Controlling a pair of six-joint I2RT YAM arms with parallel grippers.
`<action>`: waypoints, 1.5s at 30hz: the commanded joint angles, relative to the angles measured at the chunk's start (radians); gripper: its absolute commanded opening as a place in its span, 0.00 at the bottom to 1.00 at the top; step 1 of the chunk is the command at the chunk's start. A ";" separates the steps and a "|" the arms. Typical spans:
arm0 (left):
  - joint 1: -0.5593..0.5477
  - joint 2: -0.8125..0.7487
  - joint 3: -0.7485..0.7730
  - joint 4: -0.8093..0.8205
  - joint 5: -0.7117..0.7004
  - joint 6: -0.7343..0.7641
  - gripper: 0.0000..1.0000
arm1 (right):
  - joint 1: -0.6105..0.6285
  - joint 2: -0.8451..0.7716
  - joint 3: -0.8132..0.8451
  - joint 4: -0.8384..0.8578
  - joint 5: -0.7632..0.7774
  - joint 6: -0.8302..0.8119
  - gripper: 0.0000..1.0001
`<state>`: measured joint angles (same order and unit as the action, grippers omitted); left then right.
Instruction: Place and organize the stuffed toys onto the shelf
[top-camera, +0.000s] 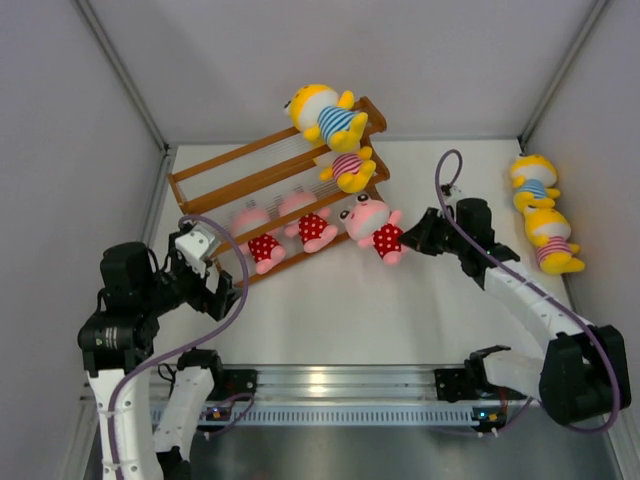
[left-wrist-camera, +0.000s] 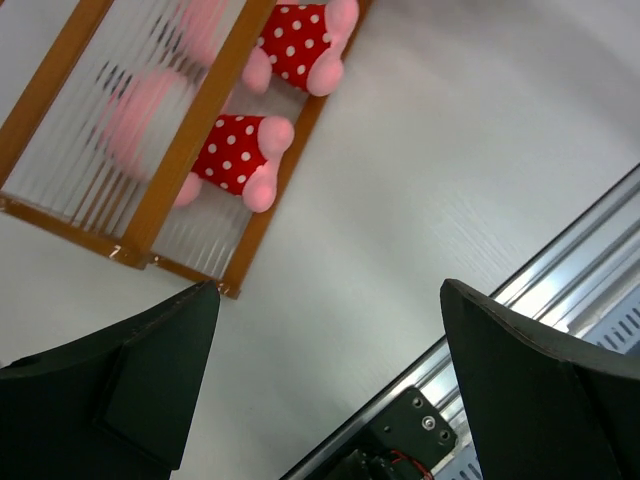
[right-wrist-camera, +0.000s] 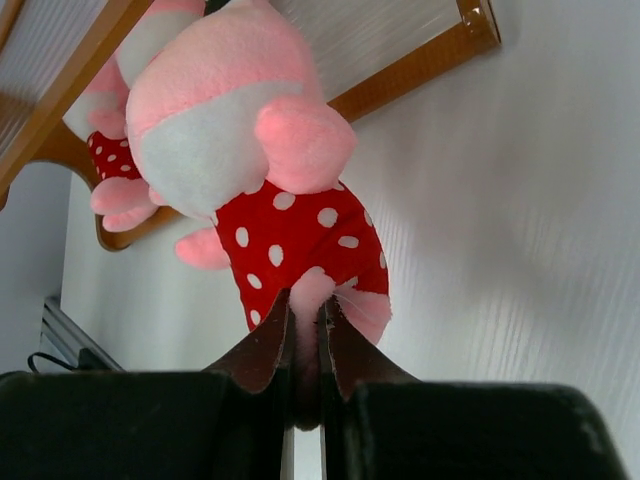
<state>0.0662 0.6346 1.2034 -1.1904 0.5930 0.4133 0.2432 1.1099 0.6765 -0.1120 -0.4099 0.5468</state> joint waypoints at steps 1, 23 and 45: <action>0.010 -0.004 0.005 0.003 0.205 -0.016 0.98 | 0.021 0.076 0.081 0.181 0.029 0.039 0.00; 0.032 -0.029 -0.027 0.006 0.321 0.039 0.98 | 0.099 0.565 0.245 0.561 0.197 0.258 0.00; 0.037 -0.024 -0.028 0.006 0.314 0.039 0.98 | -0.065 0.217 0.328 -0.190 0.663 0.044 0.99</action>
<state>0.0940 0.6151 1.1812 -1.1904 0.8787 0.4374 0.2897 1.4036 0.9234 -0.0246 0.0135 0.6594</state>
